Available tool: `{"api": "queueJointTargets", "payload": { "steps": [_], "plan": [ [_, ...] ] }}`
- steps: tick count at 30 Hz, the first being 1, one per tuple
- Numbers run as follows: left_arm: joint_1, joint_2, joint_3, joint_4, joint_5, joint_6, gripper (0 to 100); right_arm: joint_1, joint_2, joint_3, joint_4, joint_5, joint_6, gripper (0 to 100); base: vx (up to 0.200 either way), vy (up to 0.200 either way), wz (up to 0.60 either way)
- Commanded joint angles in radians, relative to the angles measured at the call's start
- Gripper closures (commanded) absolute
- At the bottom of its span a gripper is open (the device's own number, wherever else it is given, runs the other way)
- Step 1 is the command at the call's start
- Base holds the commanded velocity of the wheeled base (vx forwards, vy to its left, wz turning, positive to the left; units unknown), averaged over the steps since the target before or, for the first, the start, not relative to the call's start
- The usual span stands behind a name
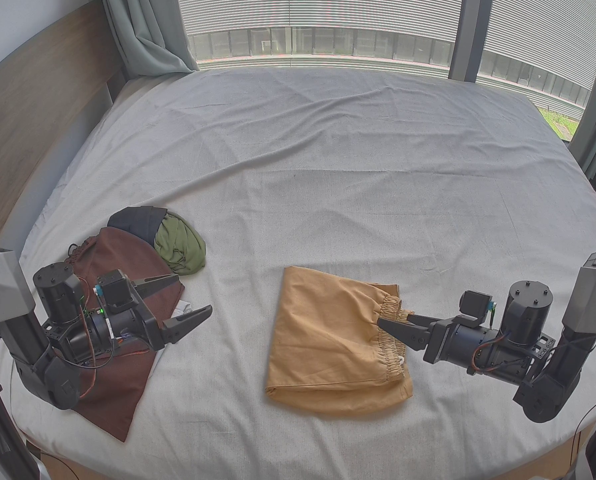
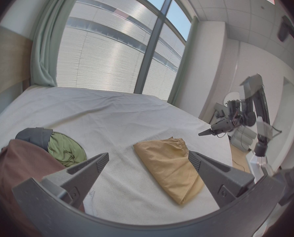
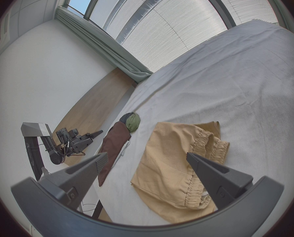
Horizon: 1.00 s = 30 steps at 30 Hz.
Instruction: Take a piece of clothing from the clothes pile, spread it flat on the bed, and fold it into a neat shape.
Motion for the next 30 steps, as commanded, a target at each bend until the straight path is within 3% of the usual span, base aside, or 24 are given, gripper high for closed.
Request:
{"api": "queueJointTargets", "payload": {
  "steps": [1, 30],
  "plan": [
    [0.026, -0.003, 0.026, 0.0, -0.049, 0.056, 0, -0.004, 0.043, 0.036, 0.0, -0.001, 0.0, 0, 0.0, 0.0, 0.0],
    [0.01, 0.008, 0.047, 0.0, -0.068, 0.101, 0, -0.067, 0.241, 0.051, -0.002, -0.021, 0.004, 0, 0.0, 0.0, 0.0]
  ]
}}
